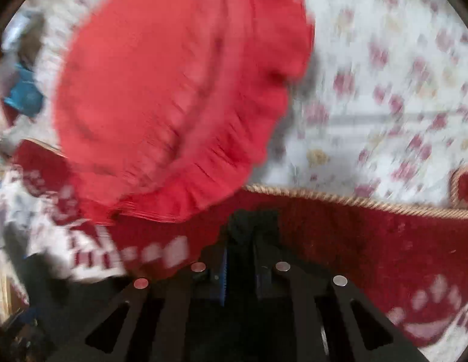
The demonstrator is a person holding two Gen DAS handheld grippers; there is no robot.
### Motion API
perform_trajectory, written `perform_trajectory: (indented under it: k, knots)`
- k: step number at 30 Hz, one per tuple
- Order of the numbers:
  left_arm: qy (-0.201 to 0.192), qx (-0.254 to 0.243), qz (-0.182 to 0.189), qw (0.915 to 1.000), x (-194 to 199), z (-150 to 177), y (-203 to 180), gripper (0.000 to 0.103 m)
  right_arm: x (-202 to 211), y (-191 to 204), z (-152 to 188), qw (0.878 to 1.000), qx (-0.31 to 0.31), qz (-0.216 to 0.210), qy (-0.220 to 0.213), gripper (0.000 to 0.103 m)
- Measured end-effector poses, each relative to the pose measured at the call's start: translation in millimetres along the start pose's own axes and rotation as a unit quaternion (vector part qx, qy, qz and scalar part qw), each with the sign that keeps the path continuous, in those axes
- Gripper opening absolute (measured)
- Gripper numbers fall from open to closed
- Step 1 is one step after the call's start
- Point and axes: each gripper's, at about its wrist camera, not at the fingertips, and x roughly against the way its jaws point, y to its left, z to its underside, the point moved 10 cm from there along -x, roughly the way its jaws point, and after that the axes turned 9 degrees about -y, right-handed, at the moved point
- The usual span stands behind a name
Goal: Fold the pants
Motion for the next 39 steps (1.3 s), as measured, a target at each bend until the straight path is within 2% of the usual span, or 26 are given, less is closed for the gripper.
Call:
perform_trajectory:
  k: [2,5,7,9,13,14,16,19,23,26,29,31,35,37,39]
  knots:
    - [-0.003,0.0,-0.001,1.0,1,-1,-2,0.066,43,6,-8,0.999,0.006,-0.016,-0.04,0.012]
    - [-0.006,0.012,0.006,0.9999,5,-2,0,0.066,140,2,-3,0.992,-0.015,-0.039,-0.12,0.012]
    - [-0.004,0.024,0.011,0.9996,7,-2,2,0.066,185,-9,25,0.989,-0.03,-0.048,-0.136,0.012]
    - [-0.004,0.032,0.013,0.9994,9,-2,4,0.066,206,-30,62,0.991,-0.051,-0.036,-0.122,0.012]
    - [-0.015,0.028,0.003,0.9995,20,-5,4,0.066,208,-88,142,0.993,-0.105,0.017,-0.05,0.035]
    - [-0.017,0.027,0.002,0.9995,21,-6,4,0.066,212,-99,154,0.991,-0.125,0.021,-0.046,0.039]
    - [-0.019,0.023,-0.003,0.9996,25,-6,4,0.066,224,-113,164,0.985,-0.157,0.024,-0.063,0.043]
    - [-0.021,0.02,-0.006,0.9996,26,-7,2,0.066,235,-119,159,0.982,-0.167,0.026,-0.086,0.05]
    - [-0.02,0.028,-0.003,0.9994,27,-7,-2,0.066,217,-115,144,0.983,-0.165,0.027,-0.08,0.051]
    - [-0.021,0.013,-0.003,0.9997,30,-6,-8,0.066,214,-114,135,0.981,-0.176,0.028,-0.077,0.052]
    - [-0.023,-0.002,-0.006,0.9997,33,-6,-10,0.066,239,-115,116,0.975,-0.182,0.016,-0.122,0.053]
    - [-0.023,-0.004,-0.007,0.9997,32,-7,-9,0.066,245,-112,106,0.977,-0.172,0.013,-0.127,0.053]
    - [-0.019,0.005,0.0,0.9998,27,-4,-13,0.066,219,-78,99,0.993,-0.083,0.011,-0.086,0.053]
    - [-0.014,0.0,0.003,0.9999,25,-1,-17,0.066,198,-58,98,0.997,-0.04,0.005,-0.068,0.053]
    - [-0.009,-0.005,0.0,0.9999,23,2,-18,0.066,176,-40,112,0.999,-0.006,0.009,-0.032,0.053]
